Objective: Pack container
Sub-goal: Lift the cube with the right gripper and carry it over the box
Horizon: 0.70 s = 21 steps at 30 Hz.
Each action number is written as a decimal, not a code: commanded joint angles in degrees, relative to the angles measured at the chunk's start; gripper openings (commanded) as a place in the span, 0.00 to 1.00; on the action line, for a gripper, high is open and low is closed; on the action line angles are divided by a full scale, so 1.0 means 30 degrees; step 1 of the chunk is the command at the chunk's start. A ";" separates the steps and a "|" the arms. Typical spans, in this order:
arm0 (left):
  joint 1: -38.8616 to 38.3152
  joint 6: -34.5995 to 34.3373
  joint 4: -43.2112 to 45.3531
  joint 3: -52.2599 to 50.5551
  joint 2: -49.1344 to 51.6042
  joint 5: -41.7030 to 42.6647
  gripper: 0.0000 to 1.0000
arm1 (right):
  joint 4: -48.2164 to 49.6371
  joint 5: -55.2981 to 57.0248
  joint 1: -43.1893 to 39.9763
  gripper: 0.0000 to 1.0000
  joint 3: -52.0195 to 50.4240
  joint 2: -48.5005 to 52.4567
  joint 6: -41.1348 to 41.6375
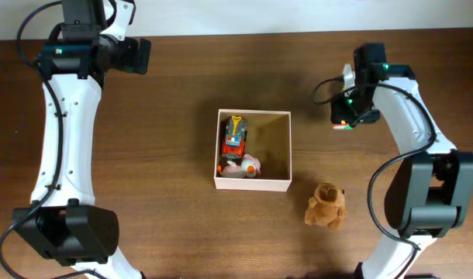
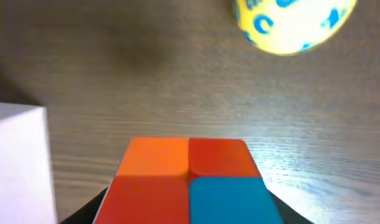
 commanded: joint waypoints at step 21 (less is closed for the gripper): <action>-0.0044 -0.0197 0.0044 0.0328 -0.0117 -0.0058 0.99 | -0.1443 -0.1902 0.4721 0.54 0.2484 0.0087 0.3315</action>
